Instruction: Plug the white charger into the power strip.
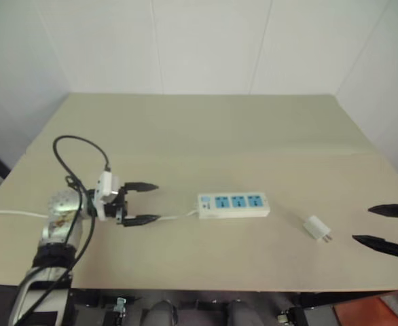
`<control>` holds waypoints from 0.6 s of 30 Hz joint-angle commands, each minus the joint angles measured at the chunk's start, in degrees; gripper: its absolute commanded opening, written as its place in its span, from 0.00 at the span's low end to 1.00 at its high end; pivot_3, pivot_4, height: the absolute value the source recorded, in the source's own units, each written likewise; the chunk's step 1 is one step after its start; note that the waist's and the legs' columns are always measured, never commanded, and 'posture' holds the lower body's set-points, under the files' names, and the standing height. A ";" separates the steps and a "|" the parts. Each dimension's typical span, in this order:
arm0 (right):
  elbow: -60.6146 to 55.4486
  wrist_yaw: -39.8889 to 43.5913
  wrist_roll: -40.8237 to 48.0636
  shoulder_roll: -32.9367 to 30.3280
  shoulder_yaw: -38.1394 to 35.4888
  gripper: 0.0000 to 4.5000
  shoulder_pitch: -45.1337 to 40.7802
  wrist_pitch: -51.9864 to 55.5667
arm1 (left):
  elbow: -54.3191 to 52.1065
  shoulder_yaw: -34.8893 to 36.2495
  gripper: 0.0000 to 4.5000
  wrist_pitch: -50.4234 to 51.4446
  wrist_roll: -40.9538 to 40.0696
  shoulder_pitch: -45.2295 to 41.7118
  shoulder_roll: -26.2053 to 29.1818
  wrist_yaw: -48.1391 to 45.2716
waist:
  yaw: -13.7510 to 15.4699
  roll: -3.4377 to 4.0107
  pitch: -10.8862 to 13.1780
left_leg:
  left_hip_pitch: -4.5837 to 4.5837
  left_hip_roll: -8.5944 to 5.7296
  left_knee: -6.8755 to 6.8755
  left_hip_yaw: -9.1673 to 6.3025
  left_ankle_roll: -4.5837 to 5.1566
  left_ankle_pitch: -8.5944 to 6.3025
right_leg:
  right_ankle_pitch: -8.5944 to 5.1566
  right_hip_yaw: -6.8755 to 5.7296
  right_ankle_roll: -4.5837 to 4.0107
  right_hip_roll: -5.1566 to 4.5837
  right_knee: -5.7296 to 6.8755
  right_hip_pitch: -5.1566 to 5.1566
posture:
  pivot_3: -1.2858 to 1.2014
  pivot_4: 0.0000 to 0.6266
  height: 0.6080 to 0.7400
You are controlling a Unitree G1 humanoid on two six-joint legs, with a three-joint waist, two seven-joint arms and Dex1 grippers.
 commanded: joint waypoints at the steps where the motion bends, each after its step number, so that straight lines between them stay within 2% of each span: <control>1: -1.60 -0.60 0.04 0.32 -3.12 1.00 0.16 -1.32 | 0.57 0.12 0.99 -1.56 -0.11 -1.79 -0.12 -0.45 | 0.03 0.00 0.00 | 0.00 0.00 0.00 0.00 0.00 0.00 | 0.00 0.00 0.00 0.00 0.00 0.00 | 0.52 0.24 1.00; 13: -2.73 -1.56 -0.44 0.49 -3.46 1.00 0.49 -1.28 | 3.28 -0.91 0.99 -3.15 0.95 -2.53 -0.59 -1.21 | 0.00 0.00 0.00 | -0.01 0.00 0.00 0.00 0.00 0.00 | 0.00 0.00 0.01 0.00 -0.01 0.00 | 0.52 0.24 1.00; 18: -4.82 -0.93 0.53 0.42 -3.31 1.00 0.85 0.13 | 6.06 -4.55 0.99 -7.19 6.52 -2.34 0.08 -1.22 | 0.07 -0.01 0.00 | -0.02 -0.01 0.00 0.00 0.00 0.00 | -0.01 0.00 0.01 -0.01 -0.02 0.00 | 0.52 0.24 1.00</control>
